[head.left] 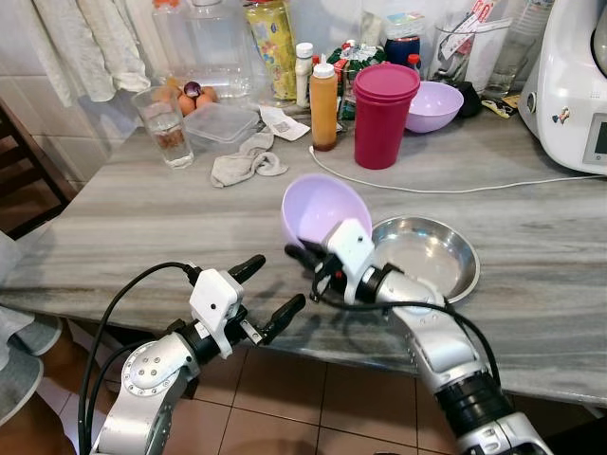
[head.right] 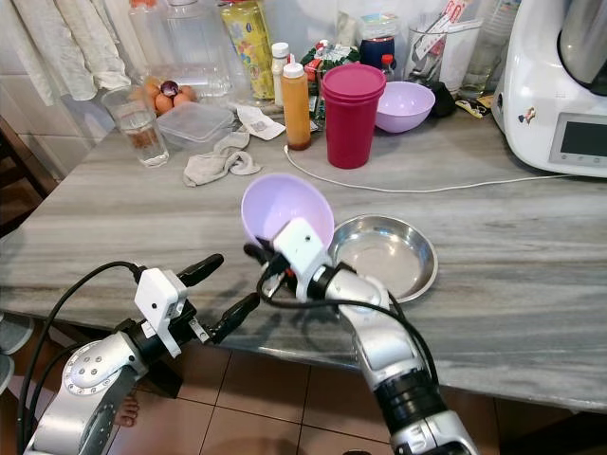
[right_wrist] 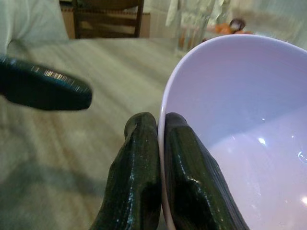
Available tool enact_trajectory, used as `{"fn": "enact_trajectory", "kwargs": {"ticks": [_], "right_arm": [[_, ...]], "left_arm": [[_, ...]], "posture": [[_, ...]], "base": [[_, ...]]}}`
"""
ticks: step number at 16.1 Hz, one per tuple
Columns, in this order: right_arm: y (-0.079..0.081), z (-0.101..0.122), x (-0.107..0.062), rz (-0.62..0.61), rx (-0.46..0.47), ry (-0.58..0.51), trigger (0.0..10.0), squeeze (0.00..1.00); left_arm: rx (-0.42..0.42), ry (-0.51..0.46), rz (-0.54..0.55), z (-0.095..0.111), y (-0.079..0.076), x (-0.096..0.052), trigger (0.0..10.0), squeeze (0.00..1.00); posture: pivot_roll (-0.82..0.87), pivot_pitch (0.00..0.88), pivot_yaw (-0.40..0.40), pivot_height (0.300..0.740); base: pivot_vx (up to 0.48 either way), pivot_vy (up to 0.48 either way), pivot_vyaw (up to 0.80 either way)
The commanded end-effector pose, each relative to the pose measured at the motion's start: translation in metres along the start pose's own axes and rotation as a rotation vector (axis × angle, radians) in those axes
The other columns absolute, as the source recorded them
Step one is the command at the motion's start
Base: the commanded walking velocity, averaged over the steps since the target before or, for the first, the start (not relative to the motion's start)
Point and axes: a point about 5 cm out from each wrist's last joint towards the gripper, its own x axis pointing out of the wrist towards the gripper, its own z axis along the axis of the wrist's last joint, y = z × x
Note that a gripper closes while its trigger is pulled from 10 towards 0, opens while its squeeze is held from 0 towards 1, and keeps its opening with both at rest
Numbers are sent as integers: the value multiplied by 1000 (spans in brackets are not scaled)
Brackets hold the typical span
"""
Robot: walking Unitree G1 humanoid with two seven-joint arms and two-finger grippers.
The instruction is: Setting the table
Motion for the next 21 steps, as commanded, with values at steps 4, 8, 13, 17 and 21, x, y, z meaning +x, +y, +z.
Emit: {"fn": "enact_trajectory", "kwargs": {"ticks": [4, 8, 13, 17, 21], "right_arm": [[5, -4, 2, 30, 4, 27, 10000, 1000], [3, -4, 0, 11, -13, 35, 10000, 1000], [-4, 4, -2, -40, -43, 18, 10000, 1000], [-9, 14, -1, -67, -65, -6, 10000, 1000], [-8, 28, 3, -72, -82, -49, 10000, 1000]], "left_arm": [[4, 3, 2, 2, 0, 1, 10000, 0], [2, 6, 3, -1, 1, 1, 10000, 0], [-3, 10, -1, -5, 1, 2, 10000, 0], [-5, 14, 4, -8, 4, 3, 10000, 0], [-7, 17, 5, -11, 5, 4, 10000, 0]], "posture": [[-259, 99, 100, 740], [-260, 99, 102, 740], [-265, 90, 103, 740], [-270, 88, 103, 740], [-271, 83, 104, 740]], "base": [[0, 0, 0], [0, 0, 0], [0, 0, 0], [0, 0, 0], [0, 0, 0]]}}
